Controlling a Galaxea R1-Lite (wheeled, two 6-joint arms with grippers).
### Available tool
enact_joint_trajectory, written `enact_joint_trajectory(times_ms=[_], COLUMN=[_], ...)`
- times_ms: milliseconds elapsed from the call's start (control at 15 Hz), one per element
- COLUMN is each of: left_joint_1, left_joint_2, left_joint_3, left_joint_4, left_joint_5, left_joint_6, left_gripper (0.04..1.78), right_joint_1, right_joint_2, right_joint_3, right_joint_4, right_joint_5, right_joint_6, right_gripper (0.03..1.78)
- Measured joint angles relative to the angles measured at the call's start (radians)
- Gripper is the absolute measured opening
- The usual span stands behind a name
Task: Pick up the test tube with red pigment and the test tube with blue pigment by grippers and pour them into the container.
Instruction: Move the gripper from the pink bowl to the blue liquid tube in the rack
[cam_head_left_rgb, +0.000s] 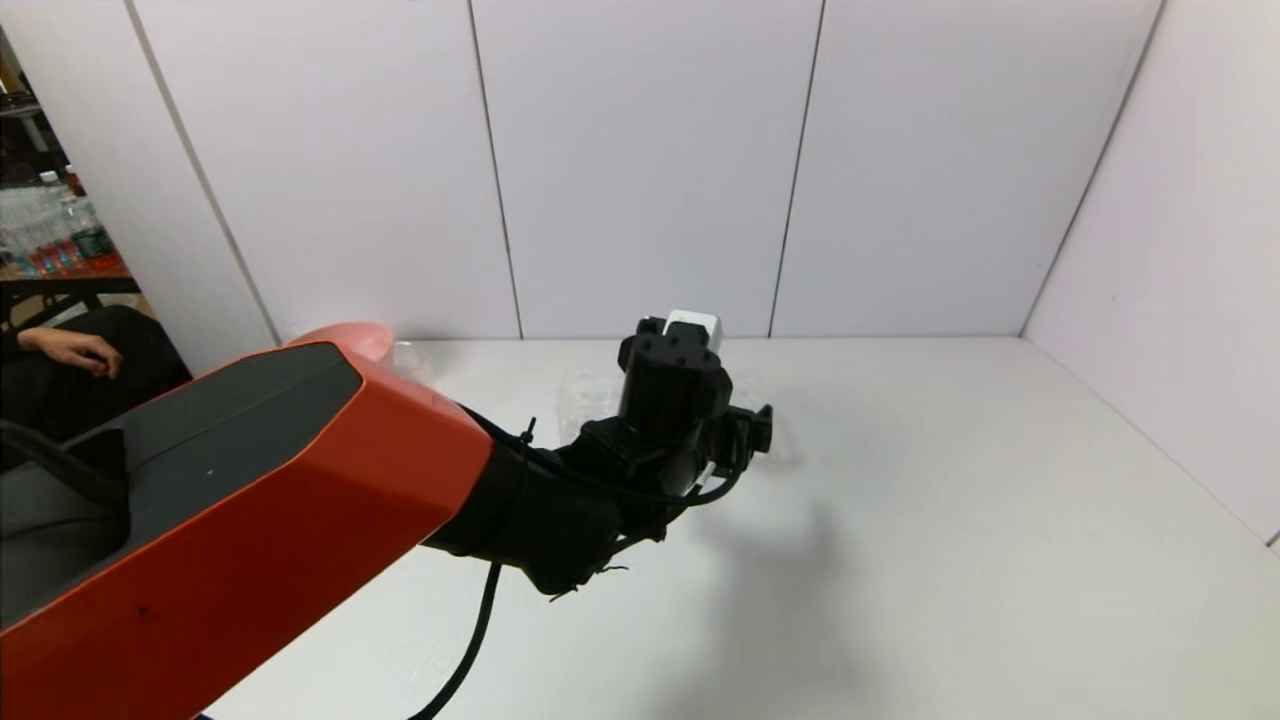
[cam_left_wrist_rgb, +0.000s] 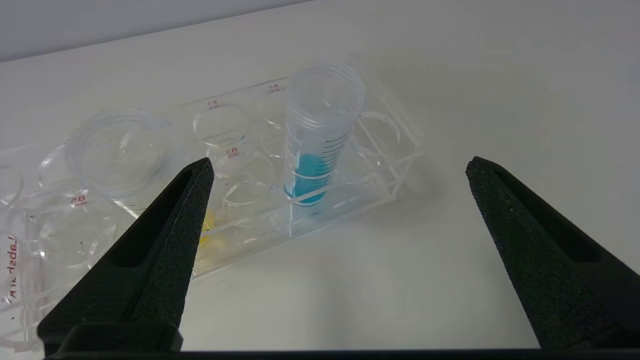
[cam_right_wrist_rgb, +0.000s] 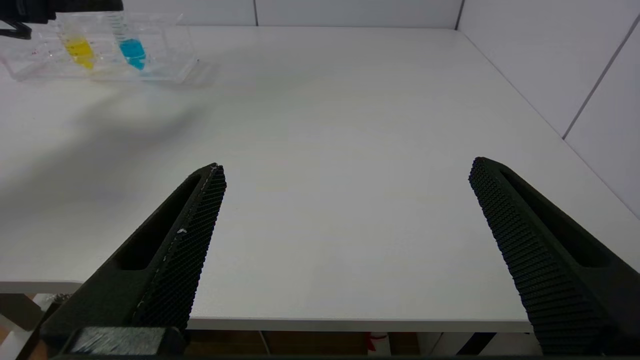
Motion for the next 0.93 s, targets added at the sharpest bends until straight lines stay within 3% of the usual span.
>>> enact_joint_trajectory(times_ms=[933], left_joint_1=[0.007], left_joint_2=[0.090], left_joint_3=[-0.114], left_joint_4=[0.024], left_joint_5=[-0.020], left_joint_6=[0.007], left_gripper=[1.76], right_joint_1=[0.000], right_joint_2=[0.000], right_joint_3=[0.000], right_joint_4=[0.000], right_joint_5=[0.000], right_joint_6=[0.000], right_gripper=[1.77])
